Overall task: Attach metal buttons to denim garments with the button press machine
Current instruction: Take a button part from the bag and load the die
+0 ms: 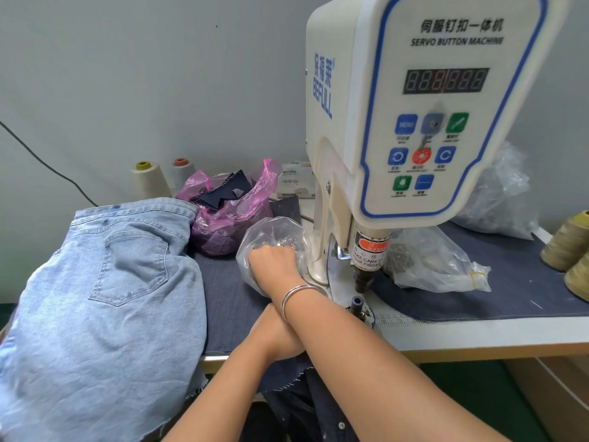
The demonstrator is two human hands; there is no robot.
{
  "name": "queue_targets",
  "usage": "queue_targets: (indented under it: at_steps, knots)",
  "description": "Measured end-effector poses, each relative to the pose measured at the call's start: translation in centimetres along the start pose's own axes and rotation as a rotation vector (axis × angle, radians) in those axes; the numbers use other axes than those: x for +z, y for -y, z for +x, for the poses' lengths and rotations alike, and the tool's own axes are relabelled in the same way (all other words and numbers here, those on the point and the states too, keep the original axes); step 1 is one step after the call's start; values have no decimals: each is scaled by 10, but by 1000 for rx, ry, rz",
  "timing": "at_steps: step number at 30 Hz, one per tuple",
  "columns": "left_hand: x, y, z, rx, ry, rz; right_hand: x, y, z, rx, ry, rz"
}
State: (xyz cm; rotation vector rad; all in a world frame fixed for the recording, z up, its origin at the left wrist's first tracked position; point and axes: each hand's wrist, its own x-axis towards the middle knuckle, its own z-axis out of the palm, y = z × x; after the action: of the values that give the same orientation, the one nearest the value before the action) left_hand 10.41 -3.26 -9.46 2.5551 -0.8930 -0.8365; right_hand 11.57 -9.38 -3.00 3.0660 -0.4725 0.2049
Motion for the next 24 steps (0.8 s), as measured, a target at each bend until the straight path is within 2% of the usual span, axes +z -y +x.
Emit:
queue_targets:
  at_steps: [2, 6, 9, 11, 14, 16, 19, 22, 24]
  knots:
    - [1, 0, -4, -18, -40, -14, 1, 0, 1, 8, -15, 8]
    - [7, 8, -21, 112, -197, -102, 1, 3, 1, 28, -2, 15]
    - [0, 5, -9, -28, -17, -98, -1, 4, 2, 26, -6, 38]
    - [-4, 3, -2, -91, -53, -152, -2, 3, 2, 42, -8, 63]
    - [-1, 4, -1, 8, -61, -16, -3, 1, 2, 72, -13, 88]
    - [4, 4, -10, -4, -73, -90, -3, 1, 2, 81, -4, 93]
    - [6, 8, -18, 114, -171, -142, -2, 2, 2, 99, 15, 85]
    - [0, 3, -10, 63, -3, -86, -1, 2, 2, 127, 28, 91]
    - [-2, 1, -8, 59, 12, -68, -1, 3, 2, 139, 36, 92]
